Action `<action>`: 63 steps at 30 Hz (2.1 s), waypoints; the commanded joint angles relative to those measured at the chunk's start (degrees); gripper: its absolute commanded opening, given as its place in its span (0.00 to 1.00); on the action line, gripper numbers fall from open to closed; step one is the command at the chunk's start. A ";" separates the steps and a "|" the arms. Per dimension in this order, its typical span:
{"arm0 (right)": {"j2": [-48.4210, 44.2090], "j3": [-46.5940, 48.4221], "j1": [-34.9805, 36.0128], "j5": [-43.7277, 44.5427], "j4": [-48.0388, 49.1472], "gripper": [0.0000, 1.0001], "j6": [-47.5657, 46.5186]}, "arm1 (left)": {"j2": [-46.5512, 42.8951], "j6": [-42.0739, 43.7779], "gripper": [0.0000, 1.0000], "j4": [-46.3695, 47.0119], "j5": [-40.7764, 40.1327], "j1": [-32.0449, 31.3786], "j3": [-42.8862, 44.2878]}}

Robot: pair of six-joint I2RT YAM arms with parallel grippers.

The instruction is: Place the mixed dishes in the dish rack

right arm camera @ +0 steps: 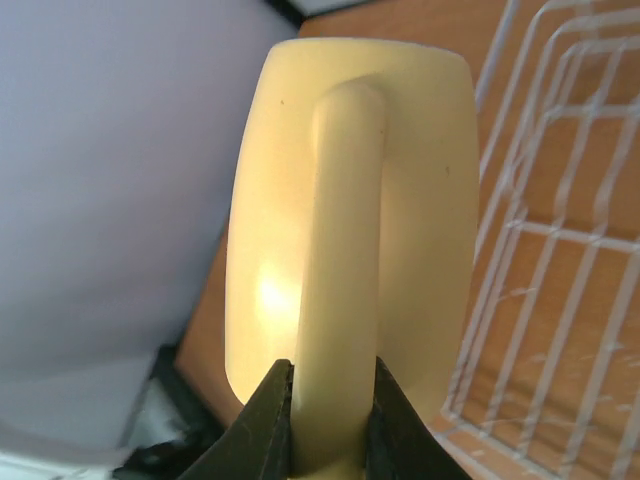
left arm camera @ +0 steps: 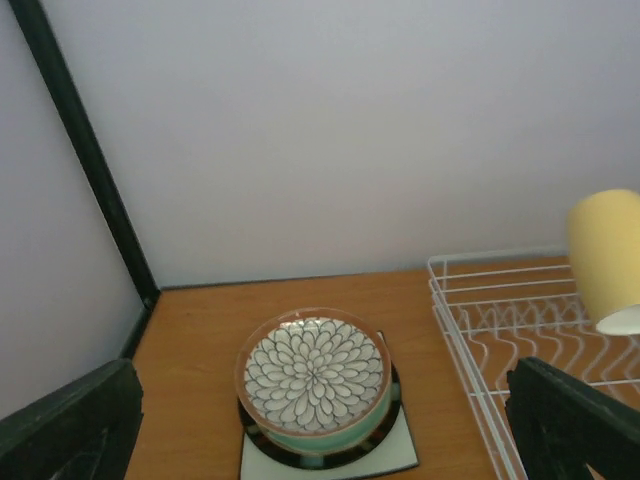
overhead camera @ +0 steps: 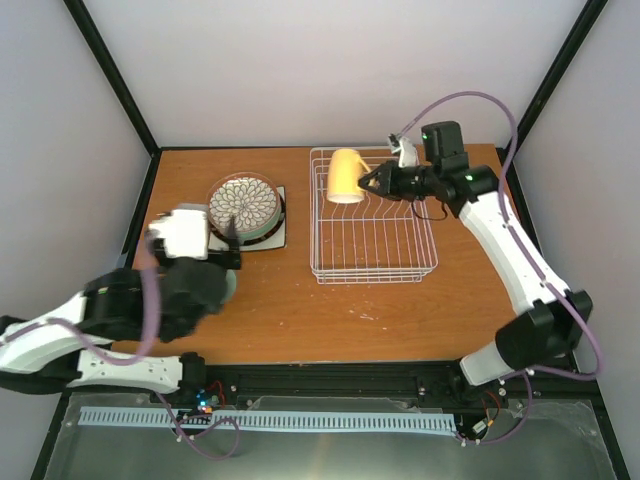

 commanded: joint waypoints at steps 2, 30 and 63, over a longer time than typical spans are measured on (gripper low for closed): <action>-13.09 -8.46 0.16 19.31 14.70 0.03 -11.40 | -21.46 37.62 1.00 51.84 16.55 -0.35 -20.38; -8.39 -41.31 12.99 30.40 50.04 0.03 -40.96 | 2.00 38.97 1.00 54.33 54.84 24.58 -5.88; 15.73 -29.07 12.52 20.67 21.54 0.03 -46.33 | 4.05 36.60 1.00 59.98 71.70 51.76 -17.75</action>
